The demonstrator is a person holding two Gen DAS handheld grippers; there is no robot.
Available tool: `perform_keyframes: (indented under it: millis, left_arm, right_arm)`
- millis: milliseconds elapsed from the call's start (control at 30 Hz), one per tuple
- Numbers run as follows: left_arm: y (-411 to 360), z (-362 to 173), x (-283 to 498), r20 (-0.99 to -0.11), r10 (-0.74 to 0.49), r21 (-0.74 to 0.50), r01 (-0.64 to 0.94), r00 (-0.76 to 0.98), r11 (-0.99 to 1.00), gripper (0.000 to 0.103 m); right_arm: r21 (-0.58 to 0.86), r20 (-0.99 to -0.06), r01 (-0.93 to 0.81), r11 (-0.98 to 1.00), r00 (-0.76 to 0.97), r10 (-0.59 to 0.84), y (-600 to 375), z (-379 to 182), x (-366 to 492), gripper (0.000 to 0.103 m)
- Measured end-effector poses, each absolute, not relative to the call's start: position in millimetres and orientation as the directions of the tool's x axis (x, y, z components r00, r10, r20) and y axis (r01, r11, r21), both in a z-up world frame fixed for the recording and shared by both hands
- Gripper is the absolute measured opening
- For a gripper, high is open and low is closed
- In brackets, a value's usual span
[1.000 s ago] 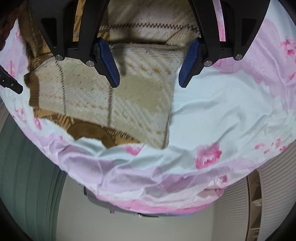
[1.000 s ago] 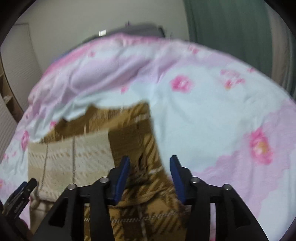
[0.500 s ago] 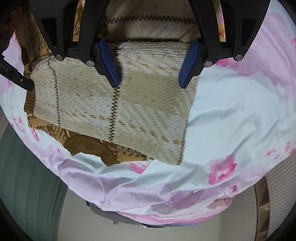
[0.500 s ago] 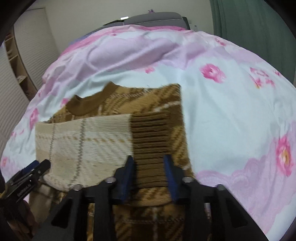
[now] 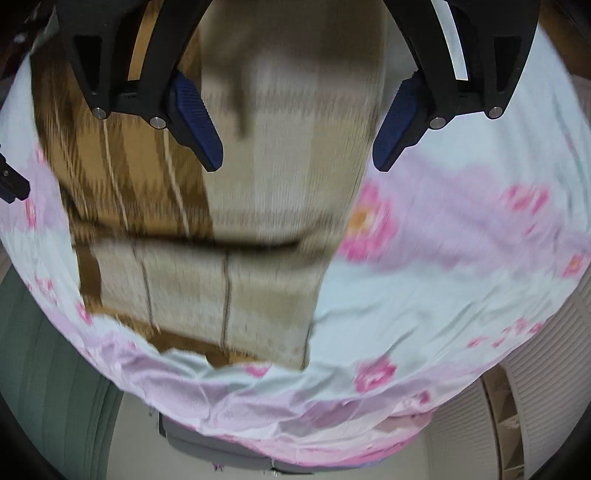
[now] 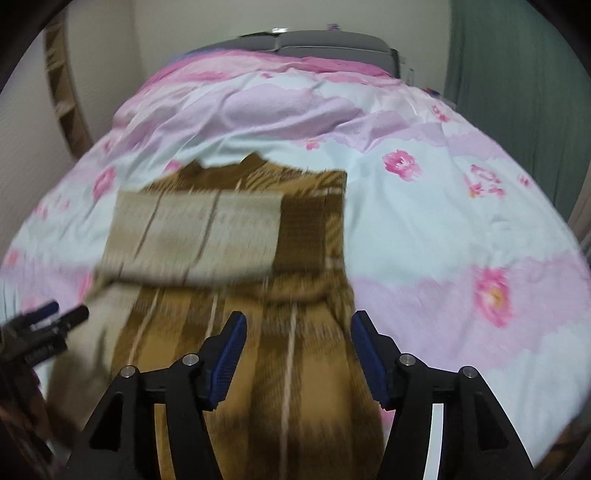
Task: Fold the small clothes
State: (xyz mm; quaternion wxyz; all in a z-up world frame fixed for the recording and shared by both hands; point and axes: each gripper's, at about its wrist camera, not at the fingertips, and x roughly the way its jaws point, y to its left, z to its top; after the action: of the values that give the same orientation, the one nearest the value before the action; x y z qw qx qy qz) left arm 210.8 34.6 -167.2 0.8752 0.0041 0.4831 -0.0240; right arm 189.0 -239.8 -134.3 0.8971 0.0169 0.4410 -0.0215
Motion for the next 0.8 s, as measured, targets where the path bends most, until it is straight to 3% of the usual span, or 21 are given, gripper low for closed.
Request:
perform_keyframes:
  millis: [167, 333, 800]
  left_arm:
    - [43.8, -173.4, 150.0, -0.871, -0.047, -0.043, 0.02, 0.489, 0.999, 0.083]
    - [58.0, -186.4, 112.4, -0.859, 0.018, -0.004, -0.041, 0.512, 0.999, 0.083]
    - [77.2, -193.7, 84.0, -0.814, 0.091, 0.033, -0.11, 0.574, 0.993, 0.086]
  right_arm:
    - [0.071, -0.803, 0.085, 0.994, 0.597, 0.006, -239.4, -137.1, 122.2, 0.059]
    - [0.076, -0.811, 0.148, 0.986, 0.585, -0.025, -246.5, -153.6, 78.8, 0.059]
    - [0.037, -0.83, 0.246, 0.969, 0.548, -0.107, -261.2, -182.4, 51.4, 0.059]
